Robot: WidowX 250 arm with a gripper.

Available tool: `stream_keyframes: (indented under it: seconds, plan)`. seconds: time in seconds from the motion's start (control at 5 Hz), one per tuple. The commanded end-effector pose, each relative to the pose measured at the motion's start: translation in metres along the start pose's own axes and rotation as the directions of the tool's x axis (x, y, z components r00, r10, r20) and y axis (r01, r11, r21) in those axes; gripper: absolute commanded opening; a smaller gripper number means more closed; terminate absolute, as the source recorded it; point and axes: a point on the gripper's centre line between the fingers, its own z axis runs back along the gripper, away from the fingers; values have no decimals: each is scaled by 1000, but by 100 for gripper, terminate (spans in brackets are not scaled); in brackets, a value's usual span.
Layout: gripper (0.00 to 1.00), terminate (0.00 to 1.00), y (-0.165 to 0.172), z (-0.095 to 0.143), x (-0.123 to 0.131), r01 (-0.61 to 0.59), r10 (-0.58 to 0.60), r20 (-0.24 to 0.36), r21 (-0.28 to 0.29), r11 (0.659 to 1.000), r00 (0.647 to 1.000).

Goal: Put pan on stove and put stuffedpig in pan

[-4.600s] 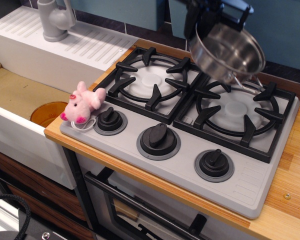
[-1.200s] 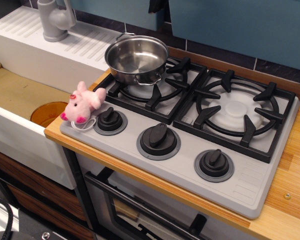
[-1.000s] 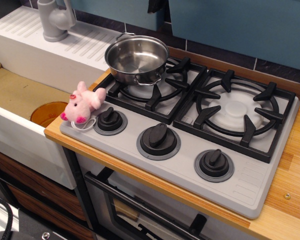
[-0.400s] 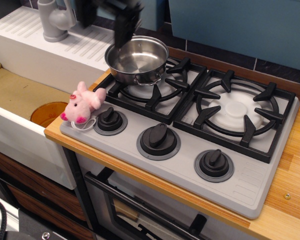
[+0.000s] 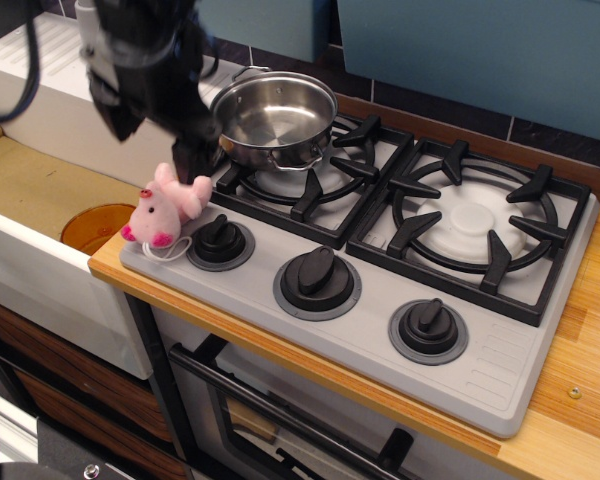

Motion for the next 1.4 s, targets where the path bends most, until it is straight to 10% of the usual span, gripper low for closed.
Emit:
stream_keyframes:
  seconds: [0.0,0.8,1.0,1.2]
  plan:
    - [100,0,0,-19,-2,-21,18,140,23,1000,990]
    - [100,0,4,-55,-7,-33,30,85,27,999,996]
    - [0,0,-2,-56,-7,-57,56,38,30,998,998]
    - [0,0,1,-45,-1,-44,45,-11,34,998,999]
